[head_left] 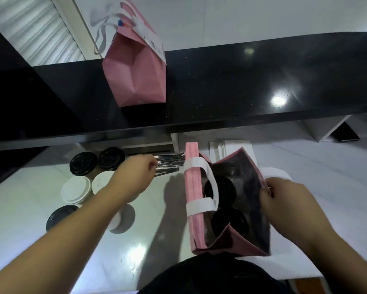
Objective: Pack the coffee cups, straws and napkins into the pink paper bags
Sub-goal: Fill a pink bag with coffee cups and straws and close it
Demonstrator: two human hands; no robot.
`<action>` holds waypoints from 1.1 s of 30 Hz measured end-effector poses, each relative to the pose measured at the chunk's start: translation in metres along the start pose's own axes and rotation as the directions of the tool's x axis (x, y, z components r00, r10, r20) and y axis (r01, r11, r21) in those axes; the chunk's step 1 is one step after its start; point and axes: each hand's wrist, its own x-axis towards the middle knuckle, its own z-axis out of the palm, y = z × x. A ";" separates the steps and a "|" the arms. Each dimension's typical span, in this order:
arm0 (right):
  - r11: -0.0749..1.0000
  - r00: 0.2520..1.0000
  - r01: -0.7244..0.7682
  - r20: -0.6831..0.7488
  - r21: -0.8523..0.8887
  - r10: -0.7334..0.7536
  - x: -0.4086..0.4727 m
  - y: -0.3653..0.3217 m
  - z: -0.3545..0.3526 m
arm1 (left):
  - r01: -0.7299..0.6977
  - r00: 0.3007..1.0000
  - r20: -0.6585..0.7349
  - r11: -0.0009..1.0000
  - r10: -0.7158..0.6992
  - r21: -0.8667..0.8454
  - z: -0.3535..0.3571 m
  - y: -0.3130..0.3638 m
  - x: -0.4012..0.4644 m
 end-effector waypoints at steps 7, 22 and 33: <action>0.999 1.000 0.029 0.004 -0.027 -0.029 0.002 -0.002 0.000 | 0.047 0.972 0.222 0.992 -0.072 0.120 0.086 -0.026 0.037; 0.998 0.998 -0.057 -0.002 -0.002 0.057 -0.002 -0.015 -0.003 | 0.013 0.976 0.214 0.995 -0.034 0.101 0.145 -0.047 0.048; 0.998 0.998 -0.066 0.006 0.019 0.066 -0.004 -0.014 -0.001 | -0.071 0.967 0.255 0.976 0.017 0.204 0.136 -0.043 0.054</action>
